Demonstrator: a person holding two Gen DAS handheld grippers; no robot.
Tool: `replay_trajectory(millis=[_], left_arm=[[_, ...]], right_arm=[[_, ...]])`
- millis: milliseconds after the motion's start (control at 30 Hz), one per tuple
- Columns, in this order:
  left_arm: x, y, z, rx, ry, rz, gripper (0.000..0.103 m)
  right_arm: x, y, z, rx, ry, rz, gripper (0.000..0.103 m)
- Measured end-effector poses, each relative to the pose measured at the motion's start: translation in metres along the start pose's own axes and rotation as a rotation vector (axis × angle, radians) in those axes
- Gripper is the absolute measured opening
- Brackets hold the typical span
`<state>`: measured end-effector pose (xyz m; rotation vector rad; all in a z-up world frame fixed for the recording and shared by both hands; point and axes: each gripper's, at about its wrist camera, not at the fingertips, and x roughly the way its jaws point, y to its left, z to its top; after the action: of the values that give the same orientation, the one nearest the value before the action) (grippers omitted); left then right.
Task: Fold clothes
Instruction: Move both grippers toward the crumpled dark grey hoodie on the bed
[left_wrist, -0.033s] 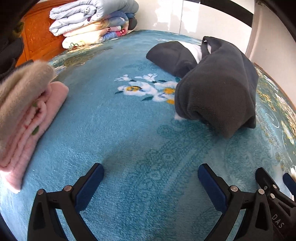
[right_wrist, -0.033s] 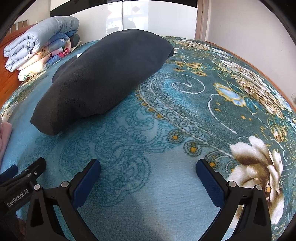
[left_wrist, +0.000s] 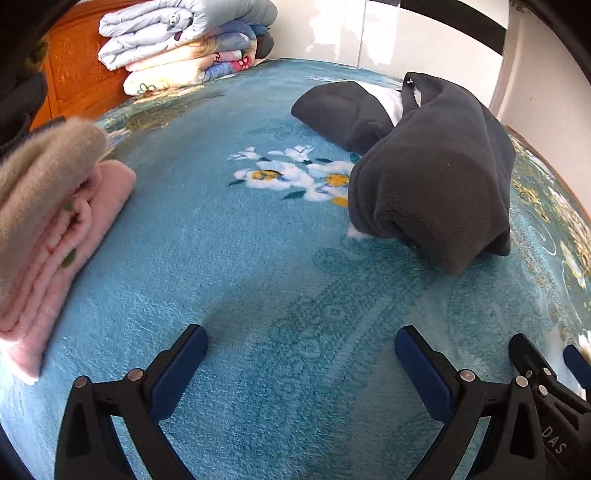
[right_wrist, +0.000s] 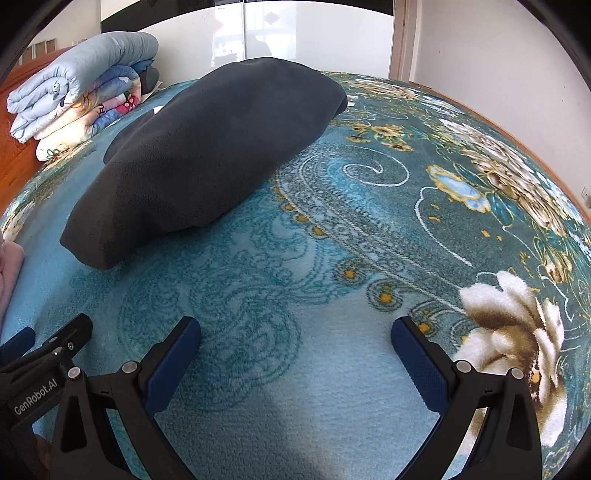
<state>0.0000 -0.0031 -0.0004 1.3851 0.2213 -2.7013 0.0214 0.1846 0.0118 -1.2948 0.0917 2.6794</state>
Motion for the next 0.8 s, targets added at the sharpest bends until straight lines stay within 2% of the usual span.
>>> replay_trajectory(millis=[200,333,600,800], left_arm=[[-0.001,0.004,-0.002,-0.003,0.0,-0.003,0.103],[0.013,-0.001,0.001,-0.005,0.006,-0.003,0.103],[0.0,0.001,0.0,-0.005,-0.037,-0.005,0.103],[-0.003,0.004,-0.001,-0.015,-0.021,-0.023,0.103]], right_arm=[[0.002,0.004,0.0,-0.014,0.008,-0.018,0.103],[0.003,0.006,0.001,-0.023,0.013,-0.031,0.103],[0.003,0.005,0.0,-0.027,-0.001,-0.039,0.103],[0.002,0.007,-0.001,-0.027,0.017,-0.04,0.103]])
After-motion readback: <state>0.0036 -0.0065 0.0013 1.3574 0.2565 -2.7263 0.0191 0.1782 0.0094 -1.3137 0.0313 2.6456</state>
